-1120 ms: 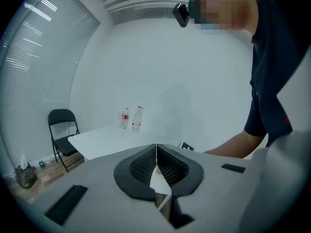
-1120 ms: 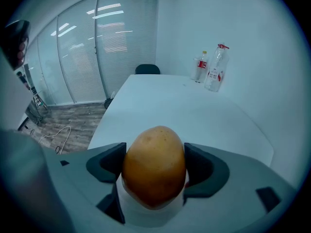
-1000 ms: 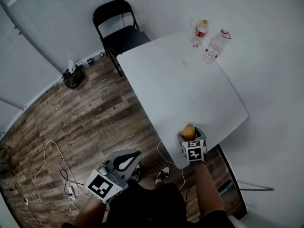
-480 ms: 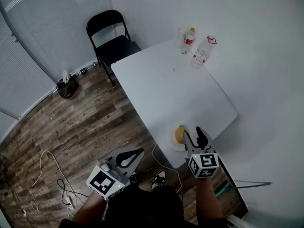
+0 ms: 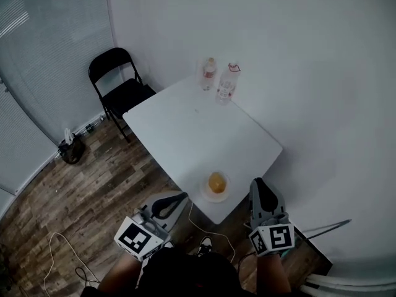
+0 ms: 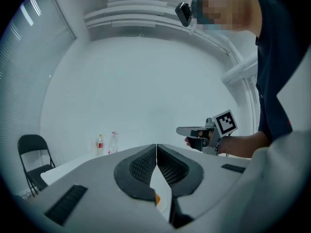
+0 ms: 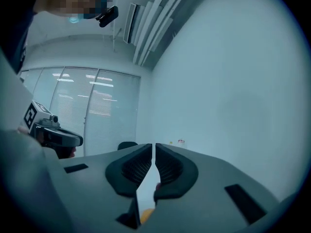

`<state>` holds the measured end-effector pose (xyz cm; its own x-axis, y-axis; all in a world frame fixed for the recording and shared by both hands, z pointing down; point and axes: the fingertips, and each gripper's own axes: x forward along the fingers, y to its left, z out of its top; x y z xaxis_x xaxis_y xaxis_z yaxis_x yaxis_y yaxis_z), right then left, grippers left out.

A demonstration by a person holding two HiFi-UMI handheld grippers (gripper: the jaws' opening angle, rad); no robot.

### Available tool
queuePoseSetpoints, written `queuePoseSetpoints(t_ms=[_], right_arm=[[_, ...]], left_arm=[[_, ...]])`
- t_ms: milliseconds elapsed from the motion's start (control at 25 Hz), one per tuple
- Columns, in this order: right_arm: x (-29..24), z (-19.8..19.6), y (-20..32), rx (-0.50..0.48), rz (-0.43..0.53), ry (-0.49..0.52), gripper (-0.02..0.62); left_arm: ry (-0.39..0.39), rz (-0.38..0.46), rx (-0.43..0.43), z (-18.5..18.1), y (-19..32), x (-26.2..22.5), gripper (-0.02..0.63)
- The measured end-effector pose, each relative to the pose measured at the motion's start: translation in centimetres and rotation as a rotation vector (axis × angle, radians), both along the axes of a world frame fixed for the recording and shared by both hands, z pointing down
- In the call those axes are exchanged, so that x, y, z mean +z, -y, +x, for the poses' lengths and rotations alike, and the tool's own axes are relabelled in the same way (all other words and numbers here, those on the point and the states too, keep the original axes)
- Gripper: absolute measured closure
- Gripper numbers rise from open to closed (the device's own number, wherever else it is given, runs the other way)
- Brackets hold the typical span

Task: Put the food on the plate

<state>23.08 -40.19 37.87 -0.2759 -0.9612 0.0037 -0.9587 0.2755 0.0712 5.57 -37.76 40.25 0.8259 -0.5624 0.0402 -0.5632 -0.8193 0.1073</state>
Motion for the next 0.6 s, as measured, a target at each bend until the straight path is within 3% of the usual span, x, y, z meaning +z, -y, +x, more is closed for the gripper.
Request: queuePoseSetpoints(t_ms=[320,600], right_arm=[[-5.2,1.2,-5.1,0.034,0.099,-0.100,0.574],[-6.7,1.8,-6.9,0.031,0.123,-0.105,0.574]], left_arm=[[-0.019,0.133,0.033,1.7,-0.3,-4.6,0.582],[-0.020,0.157,0.052,2.7,-1.9,-6.0,0.583]])
